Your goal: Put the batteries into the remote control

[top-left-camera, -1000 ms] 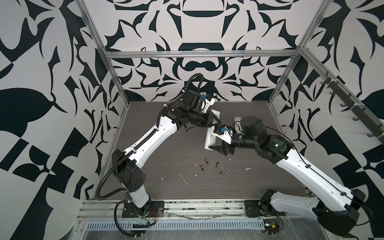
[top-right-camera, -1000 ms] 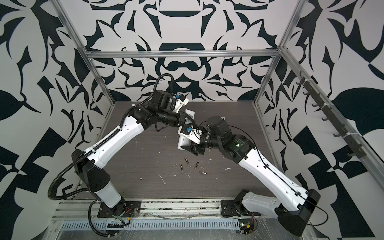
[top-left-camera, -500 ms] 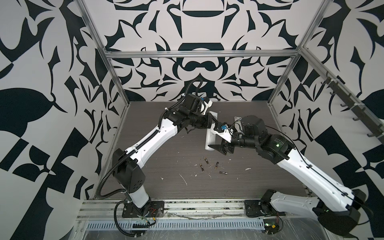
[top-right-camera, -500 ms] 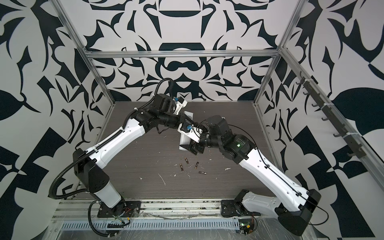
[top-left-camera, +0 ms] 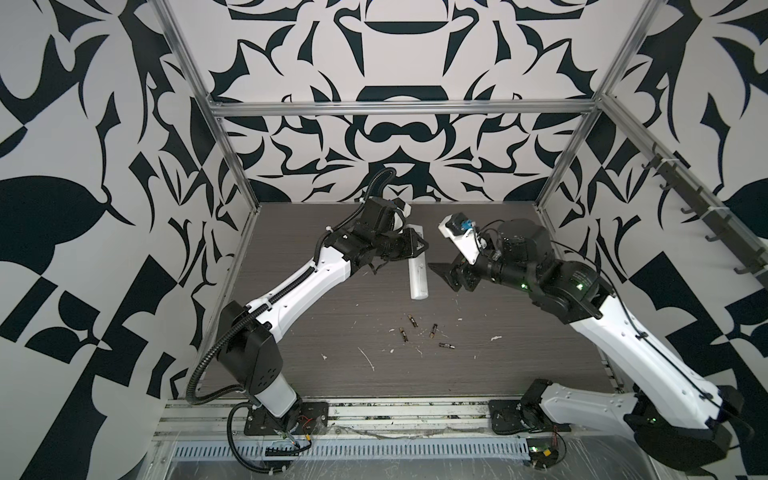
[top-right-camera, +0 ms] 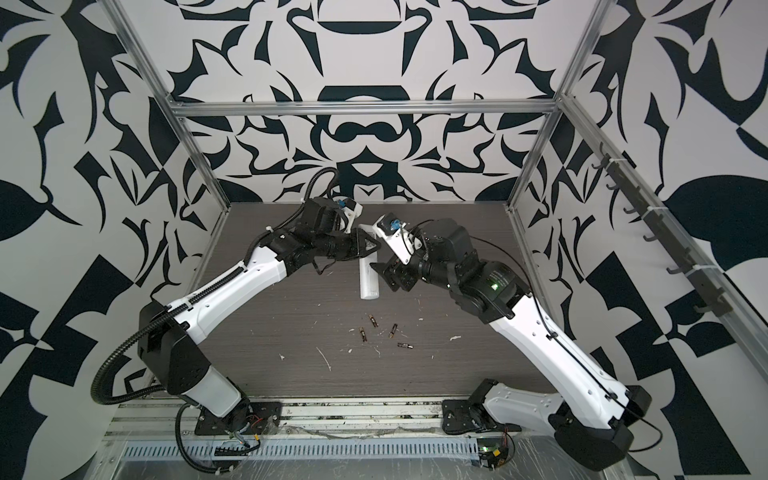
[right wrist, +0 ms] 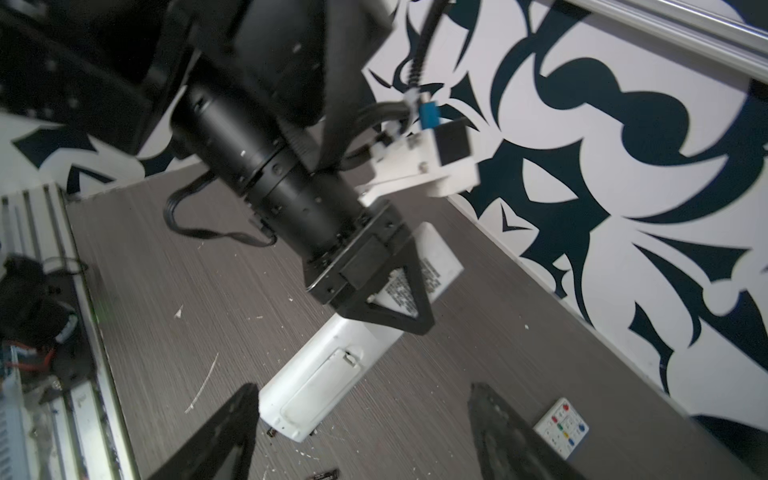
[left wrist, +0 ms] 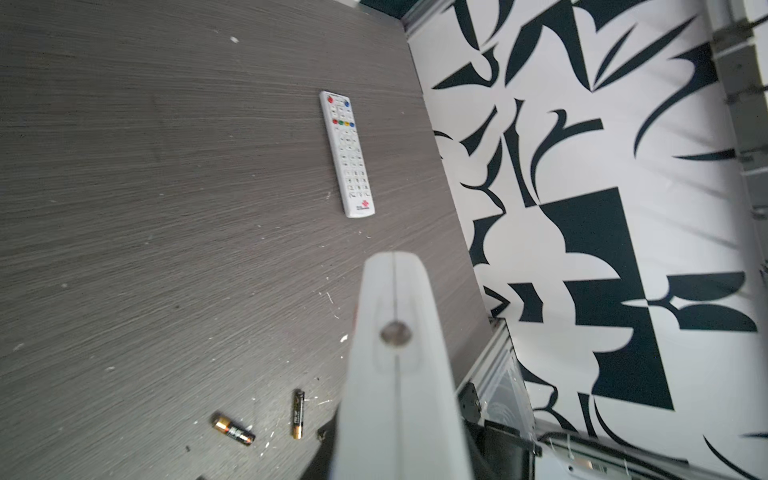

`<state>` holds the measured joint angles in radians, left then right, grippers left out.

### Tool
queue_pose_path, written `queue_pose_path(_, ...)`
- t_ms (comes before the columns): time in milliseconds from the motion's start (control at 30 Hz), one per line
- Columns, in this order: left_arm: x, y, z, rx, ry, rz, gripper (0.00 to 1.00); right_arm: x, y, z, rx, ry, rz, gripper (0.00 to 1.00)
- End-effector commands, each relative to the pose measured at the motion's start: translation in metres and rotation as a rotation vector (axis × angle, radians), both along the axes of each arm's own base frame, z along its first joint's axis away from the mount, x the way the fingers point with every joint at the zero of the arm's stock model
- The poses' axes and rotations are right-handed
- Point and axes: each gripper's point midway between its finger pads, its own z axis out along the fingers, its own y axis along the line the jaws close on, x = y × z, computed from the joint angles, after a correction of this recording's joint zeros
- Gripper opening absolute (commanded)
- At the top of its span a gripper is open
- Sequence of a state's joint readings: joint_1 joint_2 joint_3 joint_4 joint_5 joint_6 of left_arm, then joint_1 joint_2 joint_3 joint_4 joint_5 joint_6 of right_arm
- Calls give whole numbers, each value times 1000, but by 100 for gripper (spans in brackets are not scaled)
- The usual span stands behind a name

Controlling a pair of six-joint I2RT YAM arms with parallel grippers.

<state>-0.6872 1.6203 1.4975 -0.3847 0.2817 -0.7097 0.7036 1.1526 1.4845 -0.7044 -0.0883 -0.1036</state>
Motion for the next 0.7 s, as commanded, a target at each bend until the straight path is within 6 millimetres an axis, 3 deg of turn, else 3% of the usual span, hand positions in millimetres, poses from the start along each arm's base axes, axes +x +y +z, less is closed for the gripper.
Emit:
queue_pose_path(0, 16, 16, 23, -8, -83, 126, 0, 3, -13, -15, 76, 257, -137, 83)
queue_pose_path(133, 22, 30, 24, 32, -113, 200, 0, 7, -12, -25, 194, 461, -136, 83)
queue_pose_path(267, 26, 38, 23, 61, -112, 249, 0, 10, -3, -43, 187, 544, -102, 84)
queue_pose_path(400, 27, 32, 26, 60, -114, 248, 0, 14, 9, -62, 205, 590, -56, 87)
queue_pose_path(667, 25, 25, 21, 67, -98, 226, 0, 32, 24, -74, 226, 605, -36, 87)
